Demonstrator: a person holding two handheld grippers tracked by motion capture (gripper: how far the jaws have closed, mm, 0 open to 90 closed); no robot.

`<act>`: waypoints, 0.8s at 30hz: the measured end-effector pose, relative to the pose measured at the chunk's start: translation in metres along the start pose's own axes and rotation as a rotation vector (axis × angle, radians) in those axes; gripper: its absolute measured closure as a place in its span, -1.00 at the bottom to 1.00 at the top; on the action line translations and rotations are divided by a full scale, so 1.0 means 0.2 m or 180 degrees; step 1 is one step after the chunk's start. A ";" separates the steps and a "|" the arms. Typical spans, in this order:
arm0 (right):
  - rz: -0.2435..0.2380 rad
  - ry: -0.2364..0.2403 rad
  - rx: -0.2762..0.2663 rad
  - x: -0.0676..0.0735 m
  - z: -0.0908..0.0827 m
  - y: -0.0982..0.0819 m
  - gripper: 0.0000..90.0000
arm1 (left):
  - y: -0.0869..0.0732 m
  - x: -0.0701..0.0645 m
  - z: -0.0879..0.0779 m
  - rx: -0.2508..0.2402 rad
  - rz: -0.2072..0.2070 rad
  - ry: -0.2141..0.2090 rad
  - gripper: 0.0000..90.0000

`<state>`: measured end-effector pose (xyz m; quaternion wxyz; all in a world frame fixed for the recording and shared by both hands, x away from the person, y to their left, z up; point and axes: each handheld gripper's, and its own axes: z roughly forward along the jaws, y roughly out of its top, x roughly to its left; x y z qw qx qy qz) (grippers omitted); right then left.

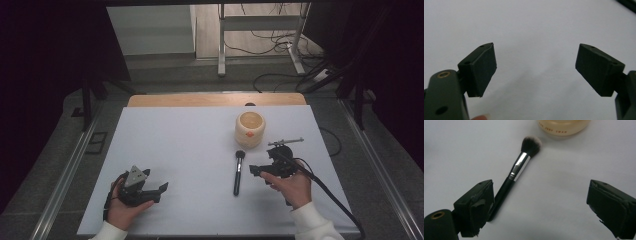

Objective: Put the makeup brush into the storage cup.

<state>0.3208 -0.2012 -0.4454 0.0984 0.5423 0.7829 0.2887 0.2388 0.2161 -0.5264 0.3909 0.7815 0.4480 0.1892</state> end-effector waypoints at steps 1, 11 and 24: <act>0.0020 -0.0037 0.0028 0.02 0.01 0.01 -0.82 | 0.00 0.00 0.00 -0.0005 -0.0003 -0.0003 -0.61; 0.0228 -0.0144 0.0141 0.08 0.08 0.07 -0.76 | 0.01 0.00 0.00 -0.0037 0.0019 -0.0067 -0.61; 0.0352 -0.0256 0.0263 0.11 0.18 0.11 -0.72 | 0.01 0.00 0.02 -0.0014 0.0023 -0.0079 -0.61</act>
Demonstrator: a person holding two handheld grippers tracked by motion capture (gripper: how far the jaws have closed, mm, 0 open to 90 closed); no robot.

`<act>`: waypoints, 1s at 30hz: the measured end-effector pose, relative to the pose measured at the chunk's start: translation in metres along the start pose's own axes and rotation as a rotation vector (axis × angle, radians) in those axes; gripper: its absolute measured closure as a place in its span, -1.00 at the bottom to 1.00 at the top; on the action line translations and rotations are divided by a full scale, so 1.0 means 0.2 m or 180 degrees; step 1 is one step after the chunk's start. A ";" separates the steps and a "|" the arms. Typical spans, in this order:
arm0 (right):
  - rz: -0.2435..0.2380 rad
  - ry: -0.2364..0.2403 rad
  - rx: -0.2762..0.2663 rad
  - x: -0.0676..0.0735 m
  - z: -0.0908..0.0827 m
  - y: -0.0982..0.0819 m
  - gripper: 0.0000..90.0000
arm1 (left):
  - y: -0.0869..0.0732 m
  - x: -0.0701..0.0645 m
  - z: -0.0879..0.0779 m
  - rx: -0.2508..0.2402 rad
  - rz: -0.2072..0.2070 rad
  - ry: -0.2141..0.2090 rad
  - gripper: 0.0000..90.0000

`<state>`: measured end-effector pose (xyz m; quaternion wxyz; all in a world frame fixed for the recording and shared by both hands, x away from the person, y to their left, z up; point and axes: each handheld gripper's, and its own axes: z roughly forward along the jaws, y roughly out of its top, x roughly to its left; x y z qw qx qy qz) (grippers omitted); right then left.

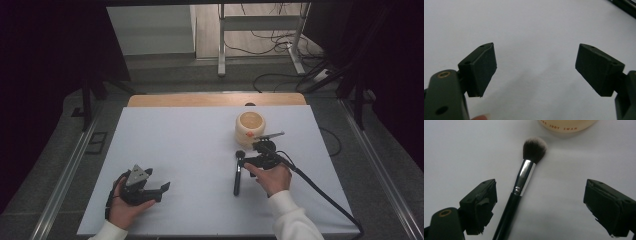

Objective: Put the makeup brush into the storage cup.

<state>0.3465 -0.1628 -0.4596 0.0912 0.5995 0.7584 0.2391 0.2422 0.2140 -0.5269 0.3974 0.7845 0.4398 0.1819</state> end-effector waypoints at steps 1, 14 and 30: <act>0.0019 0.0007 0.0007 0.00 0.01 0.00 -0.72 | 0.00 0.00 0.00 -0.0001 -0.0004 -0.0001 -0.61; 0.0047 0.0076 0.0057 0.04 0.09 0.00 -0.71 | 0.00 0.01 0.01 0.0002 -0.0014 0.0007 -0.61; 0.0119 0.0092 0.0078 0.09 0.14 0.02 -0.67 | 0.00 0.01 0.01 0.0019 0.0007 0.0007 -0.61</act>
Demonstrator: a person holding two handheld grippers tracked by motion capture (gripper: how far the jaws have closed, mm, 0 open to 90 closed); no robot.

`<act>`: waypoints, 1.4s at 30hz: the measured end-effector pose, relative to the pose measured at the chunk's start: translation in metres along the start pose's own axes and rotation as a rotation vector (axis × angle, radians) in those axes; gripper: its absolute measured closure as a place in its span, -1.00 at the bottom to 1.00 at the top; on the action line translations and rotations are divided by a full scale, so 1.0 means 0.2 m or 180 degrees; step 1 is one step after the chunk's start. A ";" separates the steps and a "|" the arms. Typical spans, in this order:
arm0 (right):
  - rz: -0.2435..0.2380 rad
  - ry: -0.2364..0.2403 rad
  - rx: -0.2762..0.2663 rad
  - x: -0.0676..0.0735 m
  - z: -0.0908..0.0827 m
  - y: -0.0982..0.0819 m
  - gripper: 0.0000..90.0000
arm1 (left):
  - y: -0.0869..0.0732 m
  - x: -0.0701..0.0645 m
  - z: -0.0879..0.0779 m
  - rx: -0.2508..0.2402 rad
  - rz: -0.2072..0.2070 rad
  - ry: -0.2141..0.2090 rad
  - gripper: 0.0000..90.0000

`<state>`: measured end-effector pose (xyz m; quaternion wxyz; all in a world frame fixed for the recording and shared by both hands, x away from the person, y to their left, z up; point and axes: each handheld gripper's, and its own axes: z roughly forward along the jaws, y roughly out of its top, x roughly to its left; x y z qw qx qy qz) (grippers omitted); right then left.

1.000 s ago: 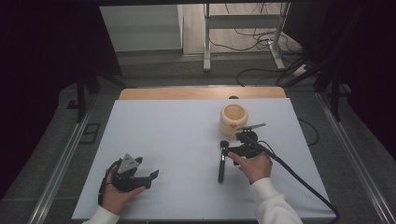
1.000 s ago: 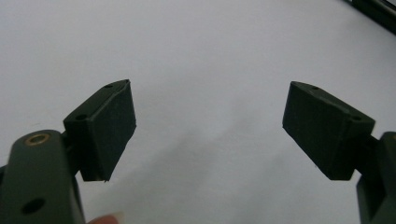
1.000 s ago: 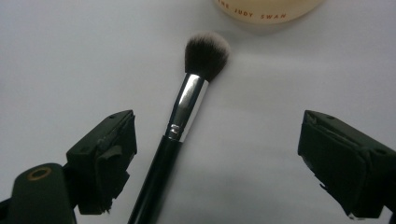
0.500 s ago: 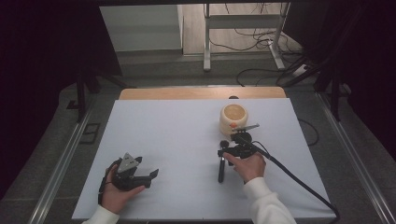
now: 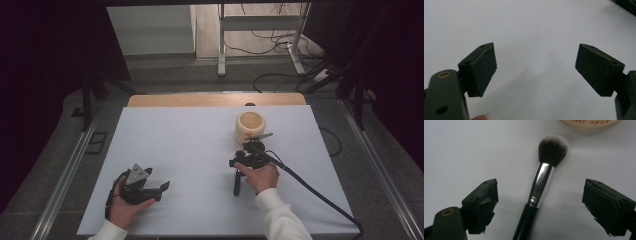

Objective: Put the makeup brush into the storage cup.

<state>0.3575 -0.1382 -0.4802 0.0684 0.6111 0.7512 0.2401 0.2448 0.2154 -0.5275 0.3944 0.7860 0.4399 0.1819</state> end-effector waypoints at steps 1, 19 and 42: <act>0.0000 0.0000 0.0000 0.00 0.00 0.00 -0.67 | 0.00 0.00 0.00 0.0000 0.0000 0.0000 -0.61; -0.0086 -0.0336 0.0155 0.04 0.11 0.01 -0.58 | 0.00 0.01 0.01 0.0039 -0.0011 -0.0015 -0.61; -0.0298 -0.0702 0.0289 0.11 0.17 0.01 -0.19 | 0.00 0.01 0.01 0.0068 0.0005 -0.0037 -0.61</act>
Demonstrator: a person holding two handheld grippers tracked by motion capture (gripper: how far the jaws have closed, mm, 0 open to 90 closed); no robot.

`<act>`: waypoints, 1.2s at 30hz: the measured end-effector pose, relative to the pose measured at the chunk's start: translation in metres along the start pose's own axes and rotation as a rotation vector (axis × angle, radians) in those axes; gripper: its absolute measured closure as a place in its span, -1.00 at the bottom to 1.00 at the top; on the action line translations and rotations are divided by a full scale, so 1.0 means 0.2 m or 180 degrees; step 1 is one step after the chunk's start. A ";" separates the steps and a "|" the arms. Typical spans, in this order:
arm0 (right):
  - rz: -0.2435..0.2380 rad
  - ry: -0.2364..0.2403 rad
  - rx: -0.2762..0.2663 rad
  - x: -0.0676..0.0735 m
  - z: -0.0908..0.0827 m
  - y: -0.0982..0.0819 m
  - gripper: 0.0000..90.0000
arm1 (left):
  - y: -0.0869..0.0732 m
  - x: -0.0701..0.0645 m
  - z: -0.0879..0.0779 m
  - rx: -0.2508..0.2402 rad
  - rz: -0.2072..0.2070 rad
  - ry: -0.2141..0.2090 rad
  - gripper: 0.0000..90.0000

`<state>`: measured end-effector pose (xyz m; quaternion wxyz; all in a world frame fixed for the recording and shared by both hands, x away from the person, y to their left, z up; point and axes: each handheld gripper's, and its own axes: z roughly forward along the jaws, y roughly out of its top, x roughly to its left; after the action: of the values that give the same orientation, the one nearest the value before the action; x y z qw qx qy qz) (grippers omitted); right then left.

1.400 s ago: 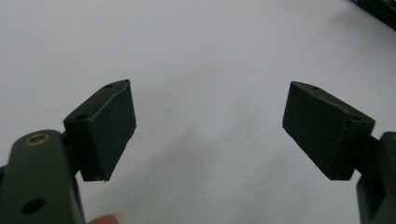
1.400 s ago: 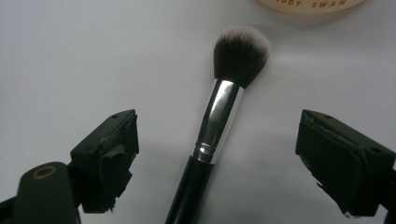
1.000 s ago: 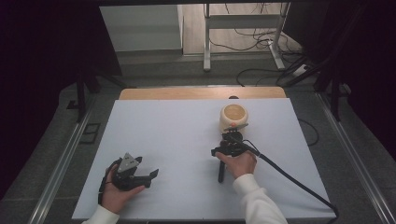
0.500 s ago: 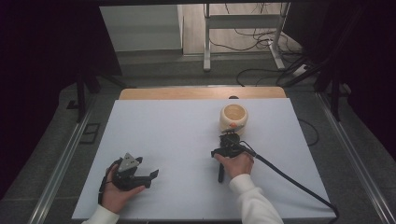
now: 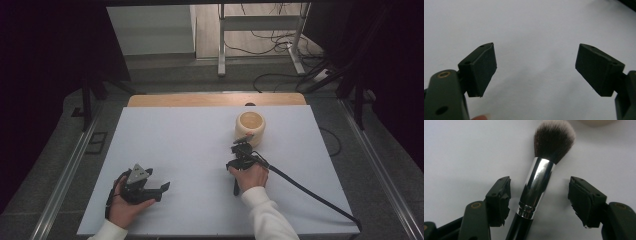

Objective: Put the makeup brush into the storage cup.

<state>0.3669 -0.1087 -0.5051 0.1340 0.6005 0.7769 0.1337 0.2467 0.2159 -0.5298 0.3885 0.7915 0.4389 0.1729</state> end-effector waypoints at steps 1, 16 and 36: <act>0.0014 -0.0015 0.0022 0.00 0.00 0.00 -0.14 | 0.00 0.00 0.00 0.0002 0.0002 0.0002 -0.61; 0.0066 0.0002 0.0126 0.02 -0.02 0.03 0.58 | 0.00 0.01 0.00 0.0015 0.0003 0.0006 -0.61; -0.0064 0.0285 0.0023 -0.04 -0.13 0.05 0.60 | 0.00 0.01 0.00 0.0007 -0.0007 0.0022 -0.61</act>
<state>0.3683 -0.1152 -0.4766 0.0983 0.5866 0.7886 0.1562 0.2474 0.2173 -0.5305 0.3863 0.7908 0.4413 0.1747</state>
